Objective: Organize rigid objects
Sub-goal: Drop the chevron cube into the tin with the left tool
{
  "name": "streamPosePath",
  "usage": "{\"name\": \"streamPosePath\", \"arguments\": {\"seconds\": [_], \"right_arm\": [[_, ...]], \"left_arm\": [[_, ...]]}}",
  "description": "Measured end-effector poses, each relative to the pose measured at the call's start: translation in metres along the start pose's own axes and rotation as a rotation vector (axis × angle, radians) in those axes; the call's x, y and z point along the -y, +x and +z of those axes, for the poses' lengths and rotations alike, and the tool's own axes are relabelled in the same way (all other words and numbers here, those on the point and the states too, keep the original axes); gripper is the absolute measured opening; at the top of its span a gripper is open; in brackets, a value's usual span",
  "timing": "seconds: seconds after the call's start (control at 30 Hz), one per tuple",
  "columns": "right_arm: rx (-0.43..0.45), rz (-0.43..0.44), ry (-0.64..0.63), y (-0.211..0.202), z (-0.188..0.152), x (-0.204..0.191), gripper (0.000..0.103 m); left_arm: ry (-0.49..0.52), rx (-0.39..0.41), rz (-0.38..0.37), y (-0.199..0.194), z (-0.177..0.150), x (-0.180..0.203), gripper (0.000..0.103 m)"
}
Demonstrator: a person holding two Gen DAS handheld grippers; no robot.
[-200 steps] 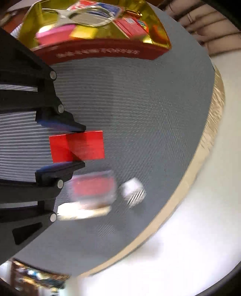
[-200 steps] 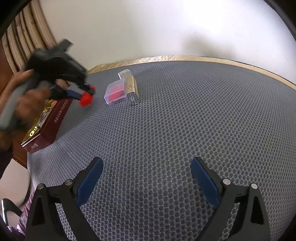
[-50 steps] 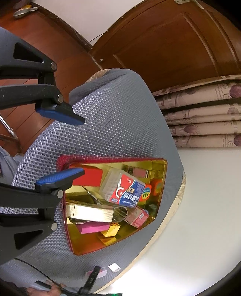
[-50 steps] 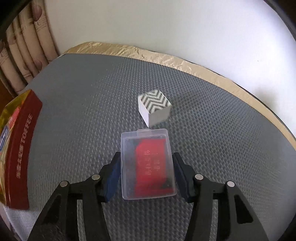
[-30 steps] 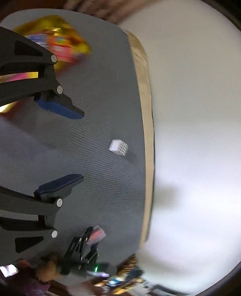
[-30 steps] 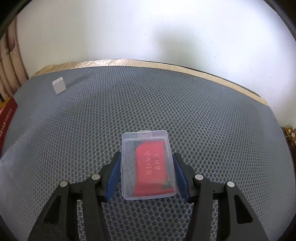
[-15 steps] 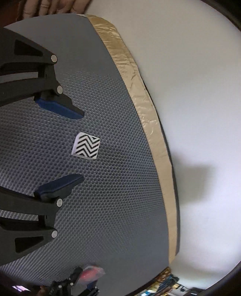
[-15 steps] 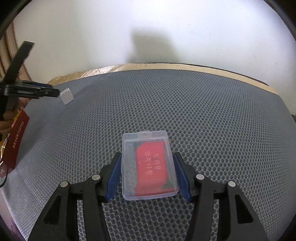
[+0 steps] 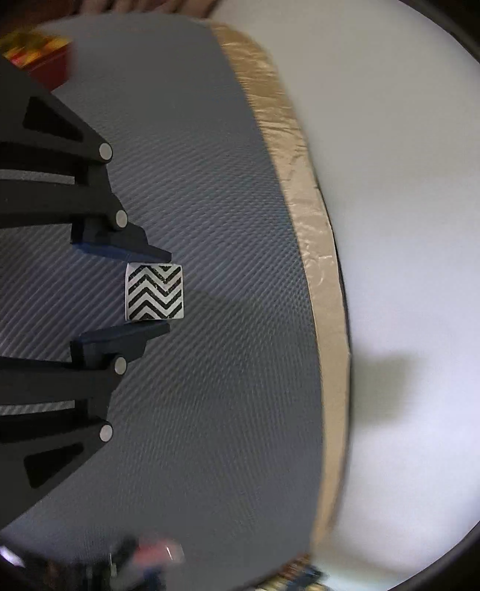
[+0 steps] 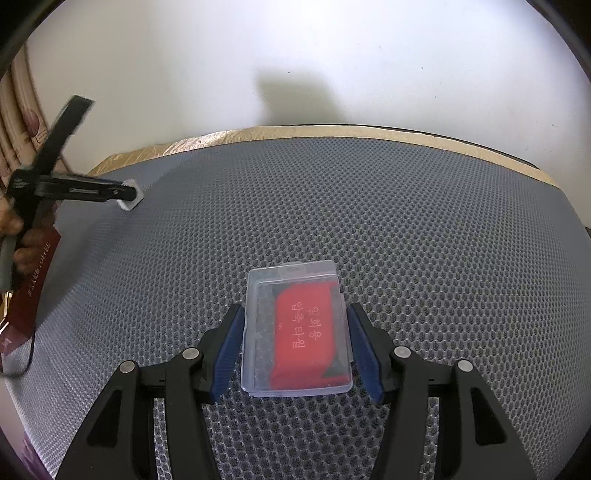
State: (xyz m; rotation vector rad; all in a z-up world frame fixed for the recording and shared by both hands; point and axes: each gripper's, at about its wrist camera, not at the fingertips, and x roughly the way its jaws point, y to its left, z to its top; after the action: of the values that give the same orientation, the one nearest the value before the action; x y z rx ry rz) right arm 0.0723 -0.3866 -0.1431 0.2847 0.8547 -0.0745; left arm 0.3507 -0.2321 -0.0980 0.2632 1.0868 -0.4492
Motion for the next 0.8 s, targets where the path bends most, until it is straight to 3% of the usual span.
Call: {"name": "streamPosePath", "arguments": {"seconds": [0.2,0.3,0.37,0.5,0.57,0.67,0.8], "right_arm": [[-0.002,-0.003,-0.004,0.003,0.001,-0.002,0.055],[-0.003,-0.009,-0.008,0.005,0.002,-0.005,0.055],[-0.004,-0.02,-0.016,0.005,0.001,-0.006,0.055],[-0.011,-0.05,-0.041,0.008,0.001,-0.012,0.055],[-0.015,-0.064,-0.05,0.01,0.002,-0.013,0.055],[-0.019,-0.079,-0.064,0.012,0.003,-0.015,0.055],[-0.022,-0.097,-0.075,0.015,0.003,-0.017,0.055]], "left_arm": [[-0.219,0.079,-0.059,-0.116,-0.078,-0.016,0.031],[-0.291,0.103,0.027,-0.168,-0.12,-0.049,0.031],[-0.337,0.088,0.132,-0.191,-0.147,-0.08,0.031],[-0.424,0.056,0.269,-0.2,-0.184,-0.141,0.031],[-0.461,0.012,0.245,-0.19,-0.202,-0.168,0.031],[-0.506,-0.012,0.212,-0.184,-0.22,-0.176,0.031],[-0.483,-0.032,0.216,-0.17,-0.239,-0.173,0.031]]}}
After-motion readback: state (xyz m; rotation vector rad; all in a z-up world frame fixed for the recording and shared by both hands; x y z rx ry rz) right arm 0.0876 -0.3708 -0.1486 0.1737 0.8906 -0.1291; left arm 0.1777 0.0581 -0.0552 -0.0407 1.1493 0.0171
